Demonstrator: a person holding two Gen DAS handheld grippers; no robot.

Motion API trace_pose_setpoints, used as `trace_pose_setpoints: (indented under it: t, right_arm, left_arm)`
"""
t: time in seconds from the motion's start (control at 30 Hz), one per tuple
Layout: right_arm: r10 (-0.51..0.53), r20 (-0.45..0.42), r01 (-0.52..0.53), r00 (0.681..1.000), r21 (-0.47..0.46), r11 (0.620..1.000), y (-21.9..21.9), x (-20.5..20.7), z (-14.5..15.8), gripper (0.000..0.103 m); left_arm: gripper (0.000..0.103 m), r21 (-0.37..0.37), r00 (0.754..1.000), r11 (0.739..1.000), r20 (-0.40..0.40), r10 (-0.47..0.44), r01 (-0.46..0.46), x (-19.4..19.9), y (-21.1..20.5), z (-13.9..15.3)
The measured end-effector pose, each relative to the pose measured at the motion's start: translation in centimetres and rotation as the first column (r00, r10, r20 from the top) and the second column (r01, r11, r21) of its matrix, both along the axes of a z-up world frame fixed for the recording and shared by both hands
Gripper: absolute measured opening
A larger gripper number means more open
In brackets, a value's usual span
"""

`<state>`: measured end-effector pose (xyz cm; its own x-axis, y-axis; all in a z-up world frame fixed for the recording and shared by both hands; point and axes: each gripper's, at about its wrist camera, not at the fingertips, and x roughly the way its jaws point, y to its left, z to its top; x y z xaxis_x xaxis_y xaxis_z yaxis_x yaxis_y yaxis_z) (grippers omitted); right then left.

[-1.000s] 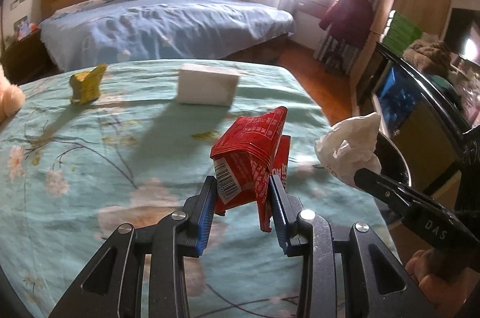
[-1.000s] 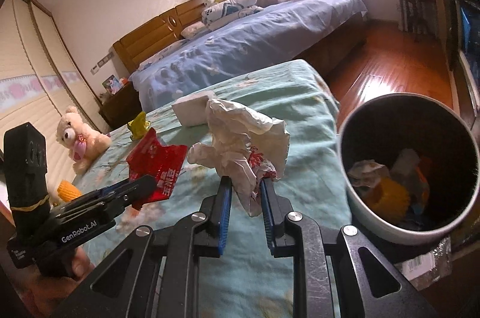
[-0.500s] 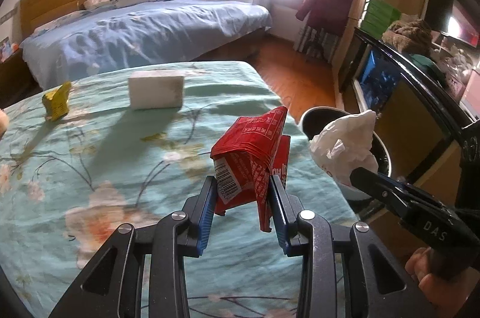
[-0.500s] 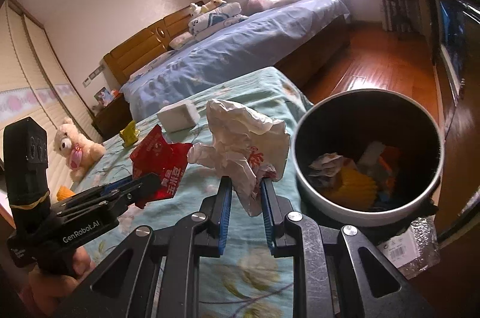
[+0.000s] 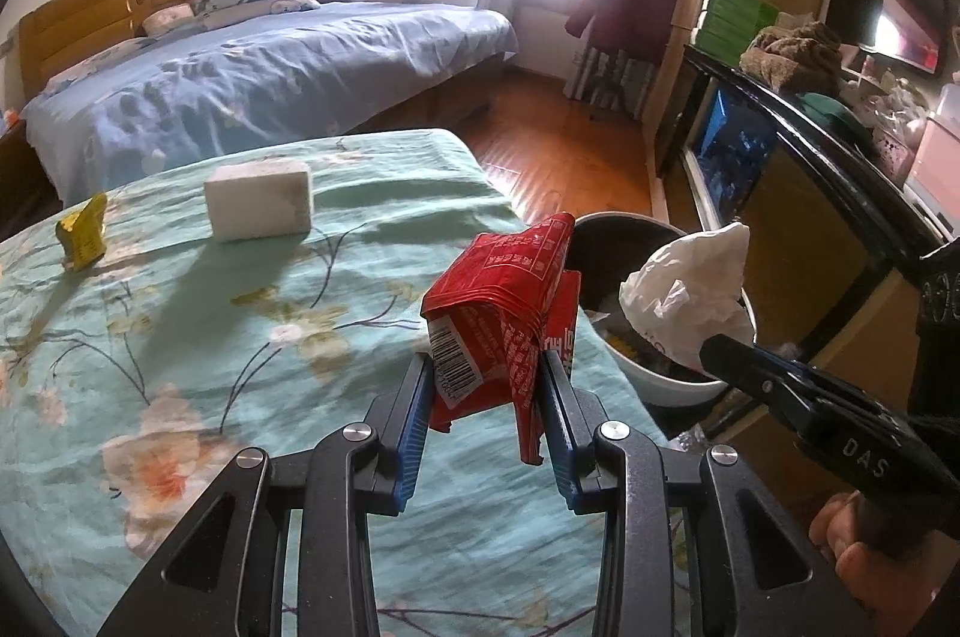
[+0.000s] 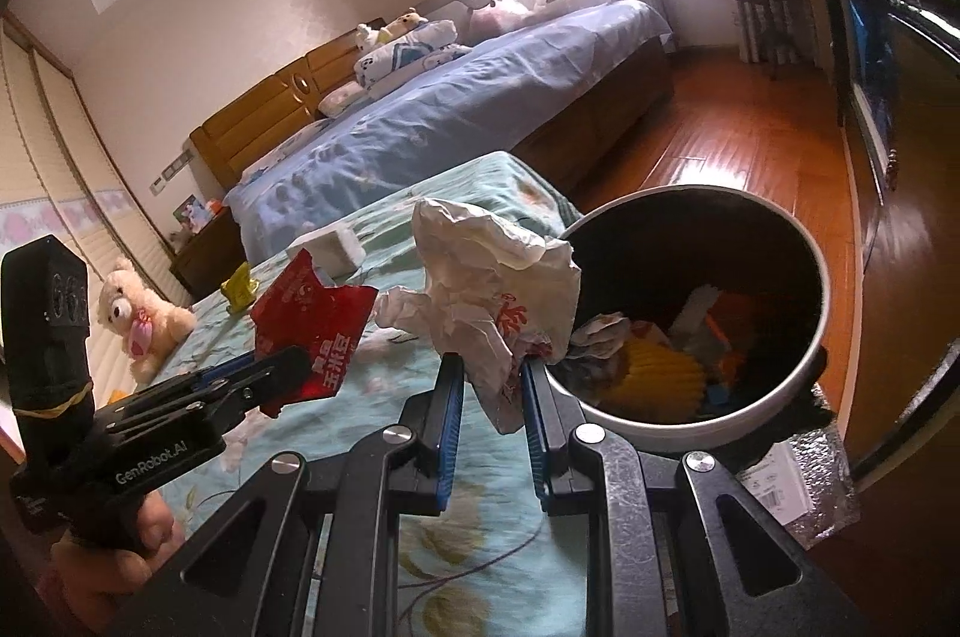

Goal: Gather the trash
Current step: 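Carry the red carton and white tissue over the bin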

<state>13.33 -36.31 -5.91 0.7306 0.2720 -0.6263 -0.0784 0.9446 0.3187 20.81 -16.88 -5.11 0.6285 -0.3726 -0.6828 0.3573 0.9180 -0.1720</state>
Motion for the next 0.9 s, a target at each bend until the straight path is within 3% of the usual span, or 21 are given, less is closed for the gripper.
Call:
trace_pose_setpoints:
  t: [0.9]
  right_arm:
    - [-0.101, -0.002, 0.101, 0.995, -0.001, 0.995, -5.1, 0.1, -0.2, 0.020]
  left_arm:
    - [0.034, 0.019, 0.998, 0.998, 0.003, -0.068, 0.068, 1.4, -4.5, 0.3]
